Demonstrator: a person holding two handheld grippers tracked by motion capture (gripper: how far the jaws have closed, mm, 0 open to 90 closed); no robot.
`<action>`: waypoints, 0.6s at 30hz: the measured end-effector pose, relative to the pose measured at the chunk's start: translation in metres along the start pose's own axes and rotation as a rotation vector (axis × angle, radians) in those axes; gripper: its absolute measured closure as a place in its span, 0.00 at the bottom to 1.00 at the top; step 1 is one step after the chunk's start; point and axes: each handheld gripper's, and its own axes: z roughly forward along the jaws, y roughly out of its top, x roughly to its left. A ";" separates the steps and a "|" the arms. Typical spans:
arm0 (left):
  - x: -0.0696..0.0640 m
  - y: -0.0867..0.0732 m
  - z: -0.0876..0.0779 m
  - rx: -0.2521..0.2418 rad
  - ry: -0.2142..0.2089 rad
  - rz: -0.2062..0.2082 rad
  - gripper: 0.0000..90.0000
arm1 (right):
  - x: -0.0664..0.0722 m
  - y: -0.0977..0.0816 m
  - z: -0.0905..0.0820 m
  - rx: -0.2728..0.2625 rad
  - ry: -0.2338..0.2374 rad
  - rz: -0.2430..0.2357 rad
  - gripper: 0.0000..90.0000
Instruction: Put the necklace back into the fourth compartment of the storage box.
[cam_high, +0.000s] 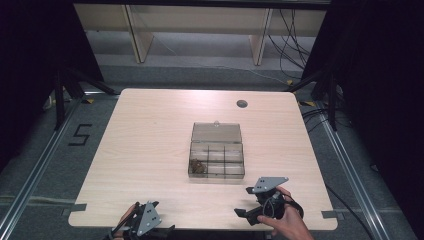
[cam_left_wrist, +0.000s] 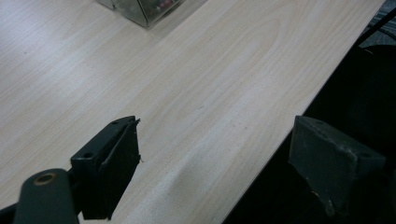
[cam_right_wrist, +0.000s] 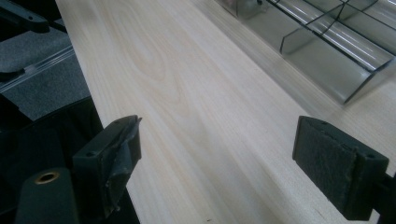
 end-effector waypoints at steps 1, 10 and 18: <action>0.000 0.000 0.000 0.000 0.000 -0.001 0.17 | 0.000 -0.001 0.000 -0.002 -0.001 -0.003 0.18; 0.001 0.000 0.000 0.007 0.005 0.004 0.17 | 0.000 -0.007 0.000 0.011 -0.021 0.008 0.18; 0.001 0.000 0.000 0.010 0.010 0.007 0.17 | 0.002 -0.011 0.001 0.018 -0.024 0.028 0.18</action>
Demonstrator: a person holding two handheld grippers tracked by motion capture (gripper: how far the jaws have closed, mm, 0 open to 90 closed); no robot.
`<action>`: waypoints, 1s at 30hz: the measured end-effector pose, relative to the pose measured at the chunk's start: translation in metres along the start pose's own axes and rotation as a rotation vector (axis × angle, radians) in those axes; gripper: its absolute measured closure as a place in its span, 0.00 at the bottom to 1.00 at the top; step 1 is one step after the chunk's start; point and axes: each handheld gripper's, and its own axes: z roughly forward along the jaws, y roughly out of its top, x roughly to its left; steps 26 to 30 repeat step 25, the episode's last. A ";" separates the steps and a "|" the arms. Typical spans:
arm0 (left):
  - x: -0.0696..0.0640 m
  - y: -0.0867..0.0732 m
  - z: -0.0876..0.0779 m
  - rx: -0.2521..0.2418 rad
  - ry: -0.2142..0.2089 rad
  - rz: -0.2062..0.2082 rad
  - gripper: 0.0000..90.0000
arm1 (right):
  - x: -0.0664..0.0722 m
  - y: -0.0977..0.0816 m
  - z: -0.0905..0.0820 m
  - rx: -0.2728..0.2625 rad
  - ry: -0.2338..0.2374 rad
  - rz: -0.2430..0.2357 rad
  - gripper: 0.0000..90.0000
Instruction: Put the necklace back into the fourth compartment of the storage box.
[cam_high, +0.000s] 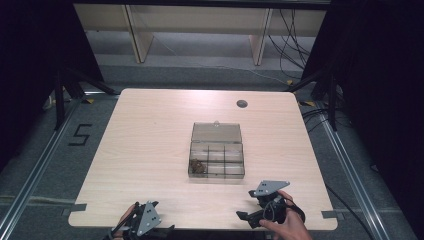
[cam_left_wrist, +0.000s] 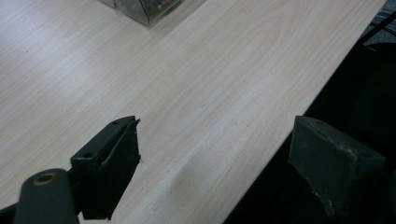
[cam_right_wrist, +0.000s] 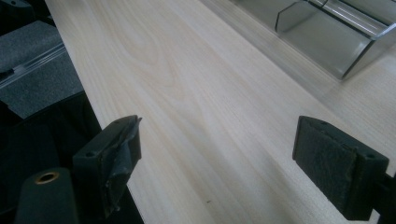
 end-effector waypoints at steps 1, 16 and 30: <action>0.000 0.000 0.000 -0.001 0.000 -0.002 0.17 | 0.000 0.000 0.000 0.001 -0.007 0.001 0.18; 0.000 0.000 0.000 -0.004 -0.004 -0.005 0.17 | -0.001 -0.004 -0.001 0.000 0.002 -0.004 0.18; 0.000 0.000 0.000 -0.001 0.000 -0.003 0.17 | -0.002 -0.006 -0.002 0.001 -0.008 0.004 0.18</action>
